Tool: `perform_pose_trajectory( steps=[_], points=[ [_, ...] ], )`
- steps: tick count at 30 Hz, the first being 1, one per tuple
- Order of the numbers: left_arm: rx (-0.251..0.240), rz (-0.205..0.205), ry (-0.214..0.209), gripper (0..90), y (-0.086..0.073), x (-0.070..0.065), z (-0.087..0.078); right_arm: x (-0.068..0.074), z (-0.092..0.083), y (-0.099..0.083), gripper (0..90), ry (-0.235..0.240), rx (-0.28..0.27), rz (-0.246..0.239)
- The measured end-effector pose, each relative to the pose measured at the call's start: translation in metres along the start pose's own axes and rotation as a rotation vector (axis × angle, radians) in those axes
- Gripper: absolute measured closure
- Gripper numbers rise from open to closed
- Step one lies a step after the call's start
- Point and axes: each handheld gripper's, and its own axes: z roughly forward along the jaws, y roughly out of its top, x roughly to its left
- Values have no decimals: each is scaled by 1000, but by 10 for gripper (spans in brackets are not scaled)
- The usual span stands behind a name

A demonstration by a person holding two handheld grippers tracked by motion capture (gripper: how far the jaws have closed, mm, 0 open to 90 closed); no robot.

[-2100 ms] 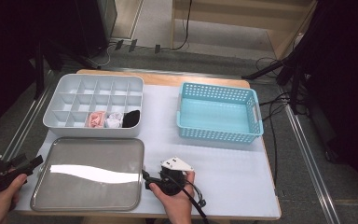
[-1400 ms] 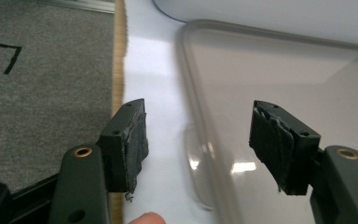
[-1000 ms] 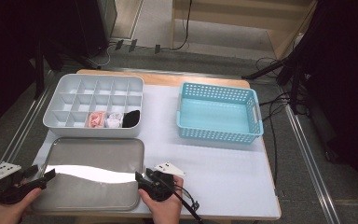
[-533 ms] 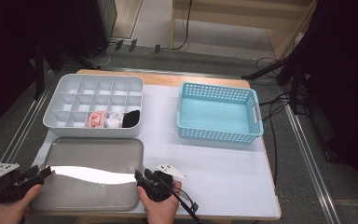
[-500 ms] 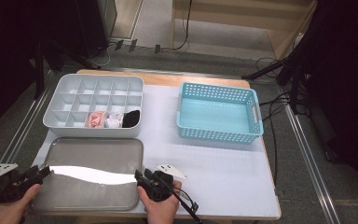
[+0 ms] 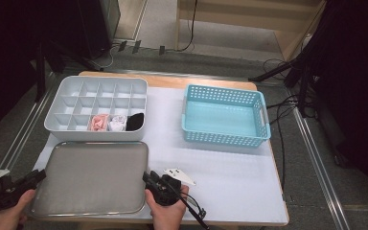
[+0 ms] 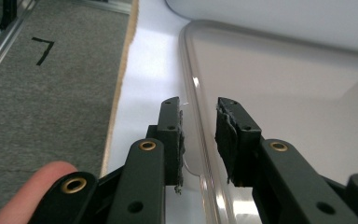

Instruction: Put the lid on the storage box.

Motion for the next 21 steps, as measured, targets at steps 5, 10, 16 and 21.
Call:
perform_pose_trajectory(
  steps=[5, 10, 16, 21],
  points=[
    [29, 4, -16, 709, -1, 1, 3, -7, 2, 4, 677, 16, 63, 24],
    [35, 4, -12, 657, 0, -1, 5, -10, 3, 8, 654, 38, 84, 62],
    [28, 5, -15, 651, -2, -1, 5, -19, 4, 14, 675, 89, 130, 146],
    [23, 2, -37, 633, -2, -1, 6, -17, 8, 14, 686, 213, 137, 189]
  ],
)
